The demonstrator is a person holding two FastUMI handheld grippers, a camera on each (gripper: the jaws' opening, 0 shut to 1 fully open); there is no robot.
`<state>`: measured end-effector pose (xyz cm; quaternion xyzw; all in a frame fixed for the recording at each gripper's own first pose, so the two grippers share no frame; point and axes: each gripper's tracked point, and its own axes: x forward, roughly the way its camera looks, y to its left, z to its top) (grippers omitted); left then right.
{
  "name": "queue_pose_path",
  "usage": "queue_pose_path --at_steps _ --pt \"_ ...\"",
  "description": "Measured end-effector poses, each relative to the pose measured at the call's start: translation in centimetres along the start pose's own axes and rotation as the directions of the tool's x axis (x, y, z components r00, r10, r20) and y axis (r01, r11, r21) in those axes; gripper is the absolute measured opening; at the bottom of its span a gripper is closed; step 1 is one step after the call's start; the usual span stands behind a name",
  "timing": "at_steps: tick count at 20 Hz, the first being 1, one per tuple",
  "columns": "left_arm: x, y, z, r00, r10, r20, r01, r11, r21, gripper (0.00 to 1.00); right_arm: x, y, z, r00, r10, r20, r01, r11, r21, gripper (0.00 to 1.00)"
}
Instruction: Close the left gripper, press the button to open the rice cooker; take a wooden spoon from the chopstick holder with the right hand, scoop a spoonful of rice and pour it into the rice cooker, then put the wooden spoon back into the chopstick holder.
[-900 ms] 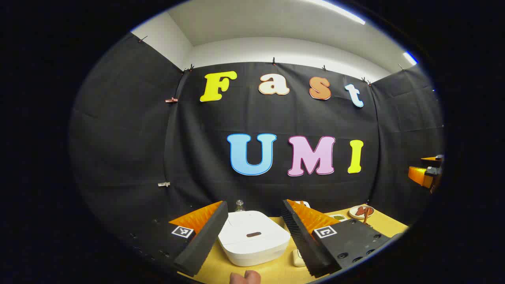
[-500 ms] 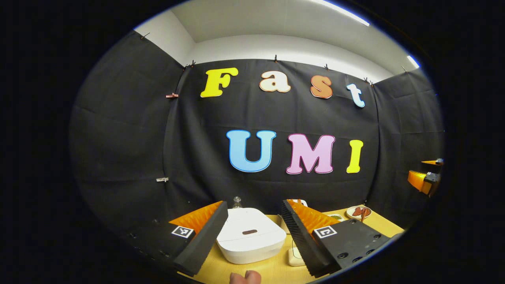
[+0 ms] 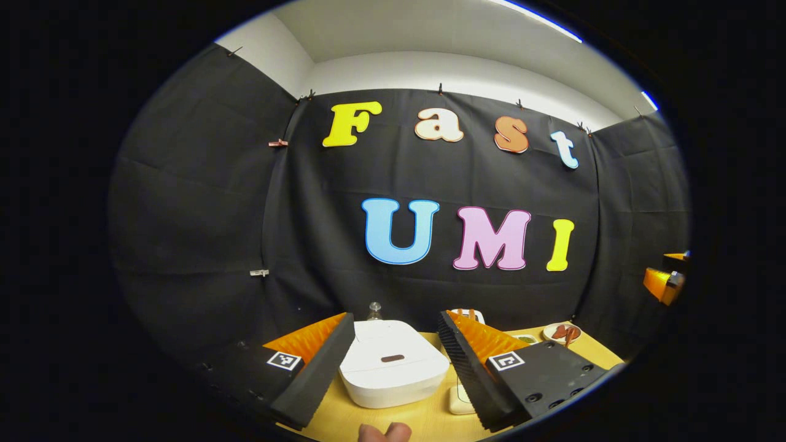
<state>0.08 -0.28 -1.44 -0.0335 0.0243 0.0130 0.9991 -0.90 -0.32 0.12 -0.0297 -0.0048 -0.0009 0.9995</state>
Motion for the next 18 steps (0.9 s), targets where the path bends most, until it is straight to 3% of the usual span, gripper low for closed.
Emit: queue_pose_path --at_steps 3,5,9,13,16,18 --pt "0.2 -0.2 -0.7 0.999 -0.031 -0.038 0.031 0.999 -0.013 0.95 0.0 -0.1 0.1 1.0 -0.002 0.003 0.002 1.0 -0.017 0.97" --pt "0.3 -1.6 -1.4 0.993 -0.096 -0.073 0.096 0.995 -0.002 0.92 0.1 -0.1 0.2 1.0 -0.003 0.007 0.003 0.999 -0.032 0.97" --pt "0.9 -2.2 -4.2 0.956 -0.209 -0.206 0.219 0.975 0.024 0.09 0.4 -0.5 0.4 1.0 -0.013 0.017 0.014 0.999 -0.037 0.97" --pt "1.2 -3.5 -6.8 0.869 -0.363 -0.338 0.369 0.928 -0.048 0.06 0.4 -0.9 0.1 1.0 -0.02 0.01 0.021 0.998 -0.06 0.97" --pt "3.0 -1.1 -7.3 0.848 -0.338 -0.409 0.393 0.918 0.056 0.06 0.1 -1.4 0.0 0.999 -0.031 0.009 0.031 0.996 -0.085 0.97" --pt "4.3 0.0 -7.4 0.828 -0.323 -0.458 0.428 0.892 0.145 0.06 0.0 -1.8 -0.2 0.999 -0.034 0.003 0.034 0.996 -0.086 0.97"
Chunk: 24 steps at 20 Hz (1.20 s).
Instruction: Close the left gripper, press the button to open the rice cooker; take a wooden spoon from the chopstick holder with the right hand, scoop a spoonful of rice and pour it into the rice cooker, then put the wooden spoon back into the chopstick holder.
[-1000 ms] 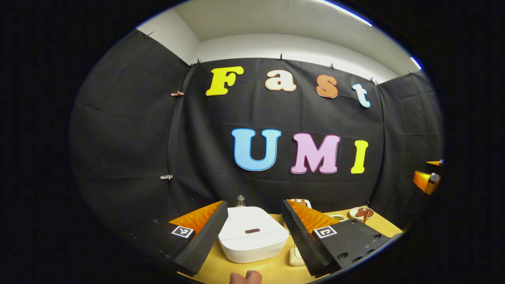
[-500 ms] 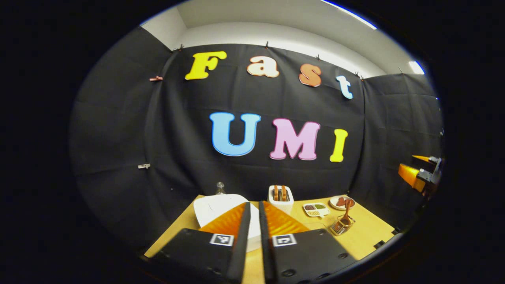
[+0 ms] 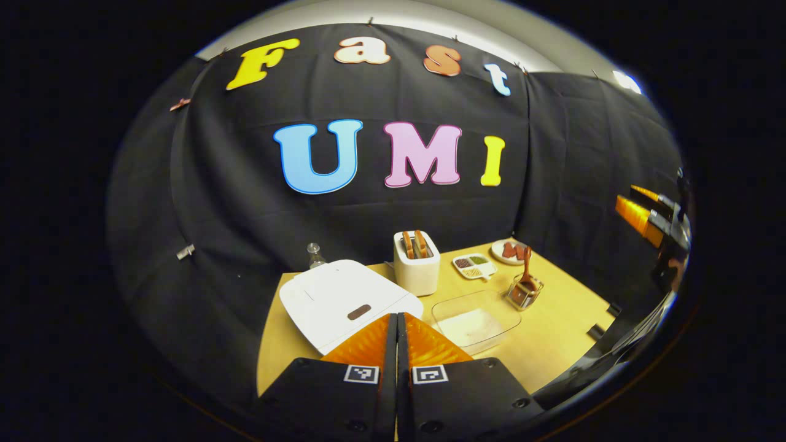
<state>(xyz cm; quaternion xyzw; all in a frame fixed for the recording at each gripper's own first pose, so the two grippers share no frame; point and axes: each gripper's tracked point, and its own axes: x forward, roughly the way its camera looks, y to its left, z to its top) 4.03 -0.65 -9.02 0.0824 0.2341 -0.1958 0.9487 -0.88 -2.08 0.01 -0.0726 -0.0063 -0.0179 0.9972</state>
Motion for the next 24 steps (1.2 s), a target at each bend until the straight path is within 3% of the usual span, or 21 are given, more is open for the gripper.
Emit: queue_pose_path --at_steps 5,12,15,18,22,24 --pt "3.1 2.4 0.9 0.991 -0.075 -0.111 0.088 0.989 0.119 0.06 -0.3 -0.7 -0.3 1.0 -0.021 -0.011 0.021 1.0 -0.019 0.97" --pt "8.2 2.5 -1.1 0.928 -0.203 -0.313 0.285 0.927 0.243 0.06 -0.4 -1.3 -0.5 0.998 -0.056 -0.031 0.056 0.998 -0.011 0.97" --pt "10.8 2.7 -2.5 0.871 -0.275 -0.406 0.39 0.891 0.233 0.06 -0.6 -1.1 -0.8 0.997 -0.057 -0.048 0.056 0.998 -0.022 0.97" --pt "13.9 5.5 -4.9 0.807 -0.273 -0.523 0.458 0.849 0.263 0.06 -1.3 -1.5 -1.0 0.995 -0.079 -0.055 0.077 0.997 -0.027 0.97" --pt "16.0 6.0 -7.9 0.682 -0.307 -0.663 0.574 0.787 0.226 0.06 -2.2 -2.2 -1.2 0.991 -0.126 -0.054 0.124 0.991 -0.042 0.97" --pt "17.6 6.8 -8.3 0.671 -0.277 -0.687 0.578 0.777 0.251 0.06 -2.6 -2.5 -1.3 0.989 -0.14 -0.056 0.138 0.989 -0.045 0.97"
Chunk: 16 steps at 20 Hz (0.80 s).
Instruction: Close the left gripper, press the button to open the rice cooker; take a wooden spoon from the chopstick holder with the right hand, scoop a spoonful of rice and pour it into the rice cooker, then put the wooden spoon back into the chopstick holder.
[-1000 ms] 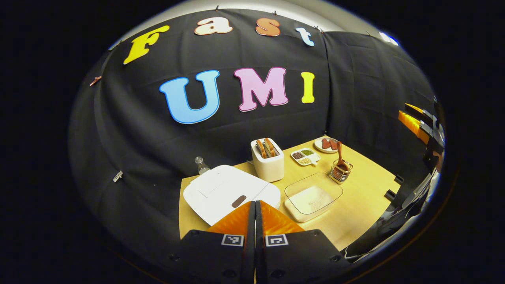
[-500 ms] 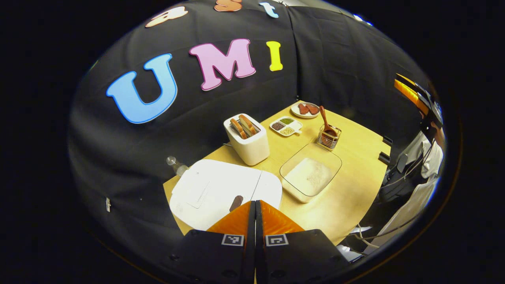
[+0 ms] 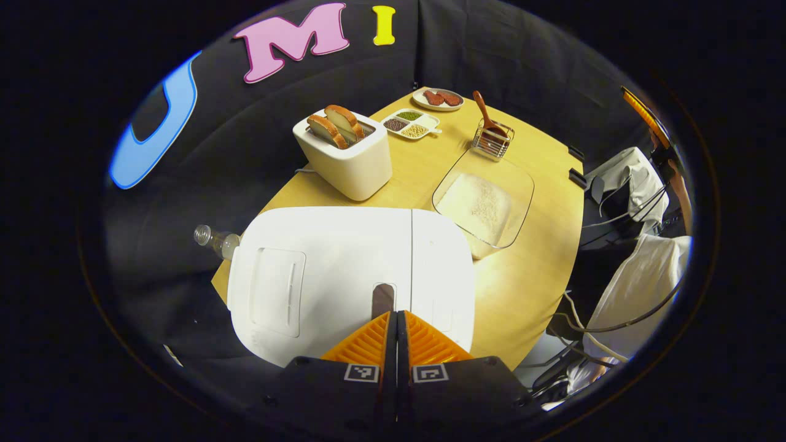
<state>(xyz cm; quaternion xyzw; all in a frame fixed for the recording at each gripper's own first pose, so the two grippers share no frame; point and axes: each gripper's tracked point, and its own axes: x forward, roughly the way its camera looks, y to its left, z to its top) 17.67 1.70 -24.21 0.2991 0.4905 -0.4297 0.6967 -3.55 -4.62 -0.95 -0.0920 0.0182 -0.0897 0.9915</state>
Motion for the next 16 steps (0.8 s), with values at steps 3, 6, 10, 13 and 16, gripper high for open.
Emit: queue_pose_path --at_steps 3,6,10,13,16 --pt "1.0 0.5 0.7 1.0 -0.009 -0.014 0.009 1.0 -0.006 0.06 0.0 -0.1 -0.5 1.0 -0.012 -0.017 0.012 1.0 -0.007 0.97" --pt "2.0 0.6 0.2 0.999 -0.01 -0.046 0.011 1.0 0.011 0.06 -0.2 0.1 -0.7 1.0 -0.014 -0.027 0.014 1.0 -0.001 0.97" --pt "2.2 0.5 0.0 0.996 -0.005 -0.091 0.008 0.999 0.033 0.06 -0.2 -0.2 -0.9 0.999 -0.017 -0.034 0.017 1.0 0.015 0.97" --pt "1.4 0.8 0.3 0.995 0.036 -0.088 -0.032 0.998 0.048 0.06 -0.5 -0.5 -0.9 0.999 -0.015 -0.033 0.015 1.0 0.016 0.97" --pt "-2.0 1.9 2.0 0.99 0.138 -0.008 -0.137 0.987 0.084 0.06 -0.7 -1.3 -1.2 0.999 -0.022 -0.038 0.022 1.0 0.009 0.97"
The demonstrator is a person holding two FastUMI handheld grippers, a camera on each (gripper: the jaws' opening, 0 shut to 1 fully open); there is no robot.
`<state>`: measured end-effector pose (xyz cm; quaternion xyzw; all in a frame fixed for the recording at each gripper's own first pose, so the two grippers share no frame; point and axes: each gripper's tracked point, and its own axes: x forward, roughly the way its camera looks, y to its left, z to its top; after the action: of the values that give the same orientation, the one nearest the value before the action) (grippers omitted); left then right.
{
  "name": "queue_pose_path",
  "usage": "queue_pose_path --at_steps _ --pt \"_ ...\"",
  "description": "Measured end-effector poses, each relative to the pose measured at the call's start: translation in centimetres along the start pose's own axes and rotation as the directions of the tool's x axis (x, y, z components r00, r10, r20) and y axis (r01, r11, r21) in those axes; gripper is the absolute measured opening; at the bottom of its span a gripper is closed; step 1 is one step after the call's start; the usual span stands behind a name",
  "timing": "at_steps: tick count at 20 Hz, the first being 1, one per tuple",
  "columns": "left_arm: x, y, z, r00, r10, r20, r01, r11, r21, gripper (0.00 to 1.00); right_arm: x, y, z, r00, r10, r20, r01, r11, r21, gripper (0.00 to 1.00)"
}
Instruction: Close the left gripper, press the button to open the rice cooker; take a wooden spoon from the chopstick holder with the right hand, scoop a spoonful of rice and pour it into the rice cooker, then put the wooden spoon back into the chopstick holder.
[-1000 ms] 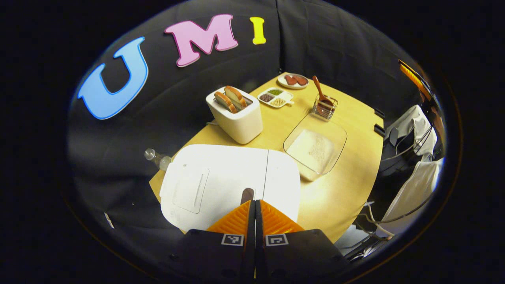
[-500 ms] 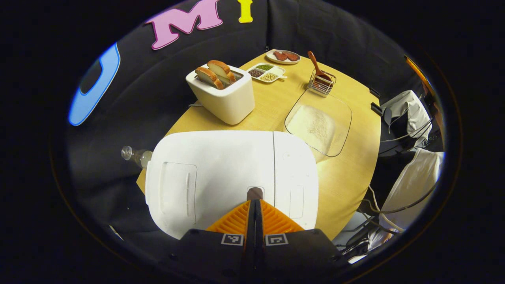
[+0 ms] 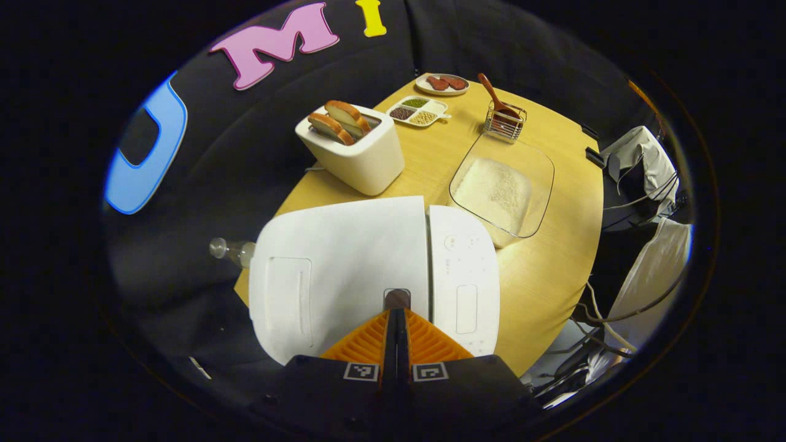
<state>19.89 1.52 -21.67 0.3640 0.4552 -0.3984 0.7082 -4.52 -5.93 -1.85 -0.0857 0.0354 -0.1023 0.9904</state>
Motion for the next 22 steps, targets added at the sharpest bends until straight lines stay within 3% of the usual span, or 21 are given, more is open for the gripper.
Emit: queue_pose_path --at_steps 2,4,7,10,11,12,15,18,22 --pt "-2.6 2.5 1.2 0.987 0.144 0.07 -0.146 0.989 0.024 0.06 -0.2 -0.7 0.5 1.0 -0.016 0.007 0.015 1.0 0.012 0.97" --pt "-5.7 5.6 2.7 0.928 0.334 0.167 -0.344 0.938 0.033 0.06 -0.3 -1.0 1.4 0.999 -0.021 0.032 0.021 0.999 0.03 0.97" --pt "-10.8 8.4 5.1 0.776 0.55 0.309 -0.562 0.825 -0.057 0.06 -0.6 -0.8 1.1 1.0 -0.009 0.029 0.008 1.0 0.026 0.97" --pt "-16.7 9.6 5.4 0.567 0.721 0.398 -0.709 0.673 -0.21 0.08 -1.1 -0.8 1.1 1.0 -0.001 0.029 0.0 1.0 0.03 0.97" --pt "-17.9 9.6 5.5 0.505 0.755 0.419 -0.726 0.634 -0.267 0.1 -1.1 -0.8 1.1 1.0 0.003 0.028 -0.004 1.0 0.03 0.97" --pt "-18.7 8.9 5.3 0.471 0.771 0.43 -0.722 0.616 -0.314 0.49 -1.2 -0.8 0.9 1.0 0.007 0.025 -0.007 1.0 0.028 0.97" --pt "-19.6 5.6 4.0 0.406 0.799 0.444 -0.663 0.592 -0.459 1.0 -1.2 -0.8 1.0 1.0 0.017 0.026 -0.017 0.999 0.031 0.97" --pt "-21.7 3.1 2.7 0.336 0.842 0.422 -0.57 0.538 -0.621 0.96 -1.1 -0.3 1.0 0.999 0.035 0.028 -0.036 0.999 0.037 0.97" --pt "-23.7 -1.1 1.6 0.282 0.866 0.412 -0.473 0.499 -0.726 0.96 -0.8 0.6 1.3 0.997 0.069 0.03 -0.07 0.996 0.055 0.98"
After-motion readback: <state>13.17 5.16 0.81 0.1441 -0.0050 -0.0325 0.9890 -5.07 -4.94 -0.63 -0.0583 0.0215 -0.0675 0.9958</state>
